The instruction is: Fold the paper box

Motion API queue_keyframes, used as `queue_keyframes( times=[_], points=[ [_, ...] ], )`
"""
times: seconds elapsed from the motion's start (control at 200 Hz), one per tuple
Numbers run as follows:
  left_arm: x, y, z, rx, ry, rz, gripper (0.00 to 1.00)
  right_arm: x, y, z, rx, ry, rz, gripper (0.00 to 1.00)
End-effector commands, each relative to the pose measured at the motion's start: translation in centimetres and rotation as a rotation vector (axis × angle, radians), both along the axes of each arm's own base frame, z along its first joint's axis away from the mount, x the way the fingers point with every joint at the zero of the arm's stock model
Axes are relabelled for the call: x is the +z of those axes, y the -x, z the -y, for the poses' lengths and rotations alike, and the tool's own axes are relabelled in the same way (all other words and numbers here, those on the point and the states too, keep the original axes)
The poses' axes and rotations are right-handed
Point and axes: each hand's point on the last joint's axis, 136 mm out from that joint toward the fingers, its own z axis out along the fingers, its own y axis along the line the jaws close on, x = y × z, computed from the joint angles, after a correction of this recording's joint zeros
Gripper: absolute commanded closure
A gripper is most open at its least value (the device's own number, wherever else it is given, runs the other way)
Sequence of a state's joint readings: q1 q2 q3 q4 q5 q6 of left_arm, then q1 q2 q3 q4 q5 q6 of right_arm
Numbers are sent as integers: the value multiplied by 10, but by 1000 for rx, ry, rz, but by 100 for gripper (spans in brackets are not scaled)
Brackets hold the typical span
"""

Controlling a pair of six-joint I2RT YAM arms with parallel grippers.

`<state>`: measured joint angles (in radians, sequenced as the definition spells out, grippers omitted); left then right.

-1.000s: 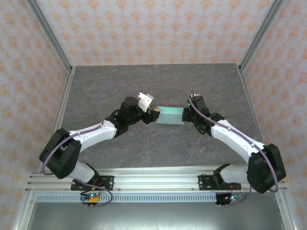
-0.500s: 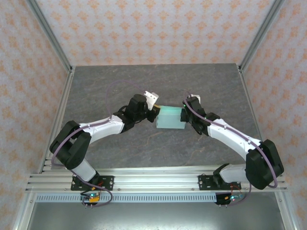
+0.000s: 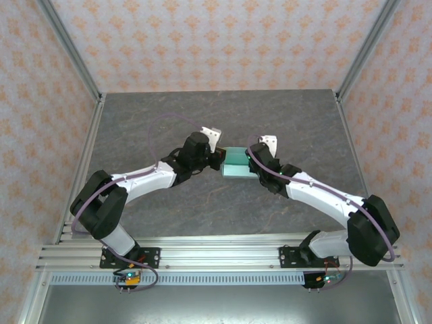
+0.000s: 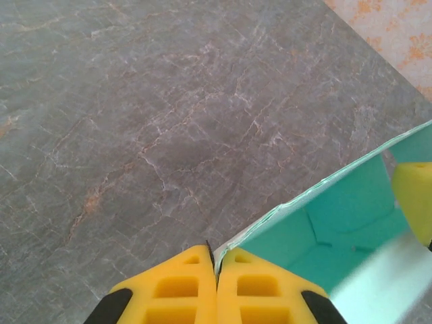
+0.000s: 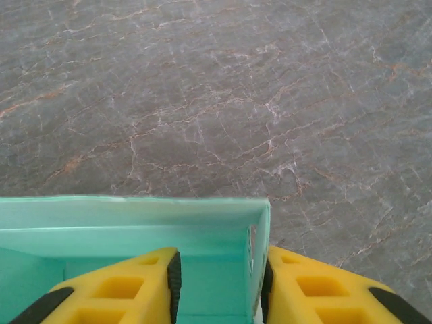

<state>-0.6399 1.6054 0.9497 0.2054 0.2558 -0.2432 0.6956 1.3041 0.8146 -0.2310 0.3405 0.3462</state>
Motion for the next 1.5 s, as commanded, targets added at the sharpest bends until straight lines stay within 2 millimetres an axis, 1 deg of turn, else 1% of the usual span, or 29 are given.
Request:
queue_keyframes(
  times=[0.0,0.145,0.255,0.29,0.375,0.541,0.601,0.666,0.696,0.701,0.716,0.801,0.851,0.886,0.911,0.986,1.071,1.131,1.236,1.261,1.291,1.351,1.386,1.497],
  points=[
    [49,-12,15,6,108,116,97,-3,3,-5,-14,-52,11,64],
    [43,-12,22,-2,127,88,98,-9,3,-5,-19,-50,-8,69],
    [41,-9,23,9,123,86,98,-12,4,-5,-28,-70,-9,71],
    [40,-9,23,12,119,81,98,-13,4,-6,-28,-74,-9,70],
    [36,-11,20,26,96,73,98,-11,4,-7,-21,-70,-11,57],
    [32,-15,18,27,45,77,99,5,0,-7,49,-91,-9,48],
    [28,-17,19,19,29,73,99,10,1,-6,85,-116,-17,42],
    [24,-20,21,11,14,63,100,19,3,-6,128,-145,-1,36],
    [23,-22,23,7,10,60,100,18,4,-4,145,-145,-9,34],
    [23,-22,23,7,9,61,100,23,4,-3,147,-152,4,34],
    [22,-23,23,4,8,58,100,29,5,-1,151,-158,17,34],
    [21,-28,25,1,3,53,100,44,10,11,156,-161,52,27],
    [21,-30,25,-3,-3,54,100,53,14,23,123,-162,81,19],
    [23,-30,25,-8,-8,60,100,57,16,33,88,-181,101,14],
    [24,-31,25,-12,-16,63,100,58,17,40,65,-198,108,11],
    [28,-32,24,-27,-28,70,100,54,16,51,56,-268,95,8],
    [32,-33,20,-45,-31,72,100,49,8,64,37,-328,56,8],
    [35,-33,17,-68,-37,72,100,45,-3,71,49,-342,31,8],
    [37,-29,6,-123,-64,62,100,37,-26,72,140,-305,-8,15],
    [36,-28,3,-138,-73,58,100,37,-30,68,186,-276,-15,17],
    [36,-26,-1,-158,-84,51,100,29,-35,62,247,-243,-47,20],
    [34,-23,-10,-201,-104,35,100,26,-42,42,406,-229,-62,25],
    [34,-21,-15,-220,-121,35,100,23,-47,37,433,-228,-67,26],
    [34,-17,-28,-273,-179,45,100,25,-67,28,498,-208,-40,27]
  ],
)
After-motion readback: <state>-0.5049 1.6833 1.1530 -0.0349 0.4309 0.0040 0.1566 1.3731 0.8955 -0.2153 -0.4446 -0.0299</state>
